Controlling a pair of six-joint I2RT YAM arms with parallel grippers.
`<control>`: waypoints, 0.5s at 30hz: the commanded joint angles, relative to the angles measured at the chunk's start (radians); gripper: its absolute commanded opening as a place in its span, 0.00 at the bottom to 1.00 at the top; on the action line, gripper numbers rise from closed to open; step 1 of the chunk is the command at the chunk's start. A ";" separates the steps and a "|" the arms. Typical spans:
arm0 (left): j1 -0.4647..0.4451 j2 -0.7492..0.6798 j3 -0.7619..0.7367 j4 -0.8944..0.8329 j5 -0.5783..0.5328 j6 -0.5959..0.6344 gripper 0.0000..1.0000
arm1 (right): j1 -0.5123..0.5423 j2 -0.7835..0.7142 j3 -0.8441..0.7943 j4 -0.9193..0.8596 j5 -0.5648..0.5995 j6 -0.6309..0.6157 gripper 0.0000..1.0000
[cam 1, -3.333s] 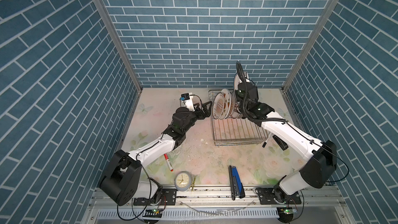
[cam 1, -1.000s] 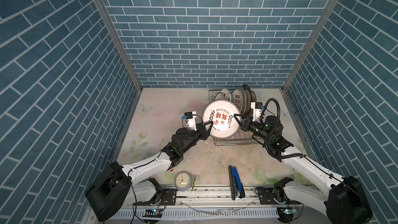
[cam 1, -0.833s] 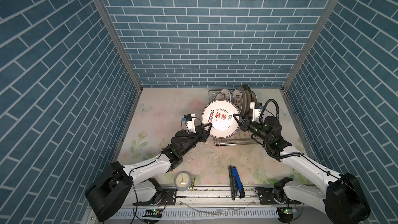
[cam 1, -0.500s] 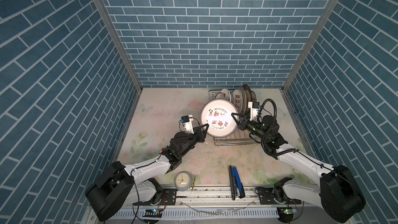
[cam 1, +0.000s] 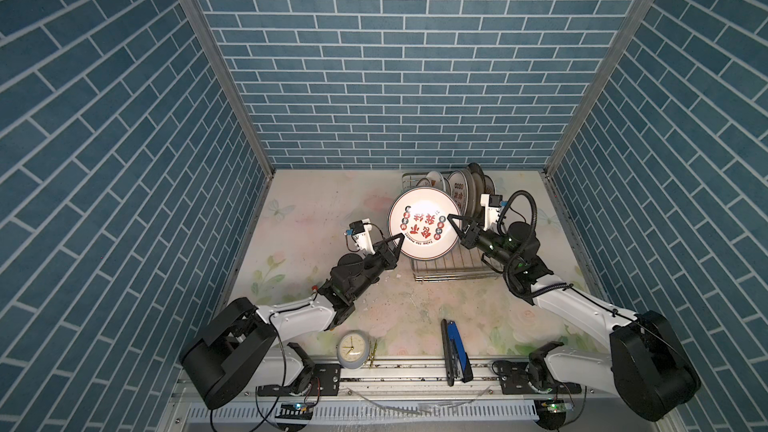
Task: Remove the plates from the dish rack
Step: 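Pass the white plate to the left gripper, grasping its rim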
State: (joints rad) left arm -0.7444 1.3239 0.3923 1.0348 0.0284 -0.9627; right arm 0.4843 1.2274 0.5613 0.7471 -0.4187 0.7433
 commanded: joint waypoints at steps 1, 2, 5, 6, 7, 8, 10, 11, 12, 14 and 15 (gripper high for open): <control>-0.029 0.027 0.038 0.066 0.106 0.097 0.00 | 0.024 0.032 0.005 -0.002 -0.031 0.039 0.01; -0.029 0.029 0.042 0.060 0.101 0.096 0.00 | 0.024 0.032 0.009 -0.005 -0.035 0.039 0.03; -0.025 0.030 0.054 0.039 0.093 0.081 0.00 | 0.025 0.031 0.011 -0.009 -0.049 0.035 0.12; -0.023 0.035 0.053 0.047 0.089 0.072 0.00 | 0.025 0.030 0.011 -0.009 -0.051 0.035 0.17; -0.021 0.038 0.050 0.056 0.088 0.063 0.00 | 0.025 0.029 0.008 -0.013 -0.048 0.035 0.22; -0.015 0.042 0.049 0.061 0.092 0.053 0.00 | 0.024 0.026 0.006 -0.015 -0.044 0.035 0.27; -0.008 0.042 0.043 0.073 0.094 0.042 0.00 | 0.024 0.023 0.002 -0.014 -0.040 0.033 0.38; -0.006 0.040 0.042 0.076 0.094 0.040 0.00 | 0.025 0.023 0.000 -0.012 -0.040 0.032 0.43; -0.006 0.041 0.038 0.081 0.092 0.039 0.00 | 0.023 0.023 -0.002 -0.007 -0.044 0.034 0.46; -0.003 0.040 0.025 0.099 0.083 0.029 0.00 | 0.024 0.024 -0.003 0.002 -0.055 0.035 0.56; -0.001 0.040 0.015 0.117 0.075 0.024 0.00 | 0.024 0.024 -0.005 0.000 -0.057 0.036 0.60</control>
State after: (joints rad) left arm -0.7471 1.3693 0.4103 1.0538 0.0834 -0.9421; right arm 0.5041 1.2514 0.5613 0.7200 -0.4431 0.7670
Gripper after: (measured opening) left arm 0.088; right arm 0.584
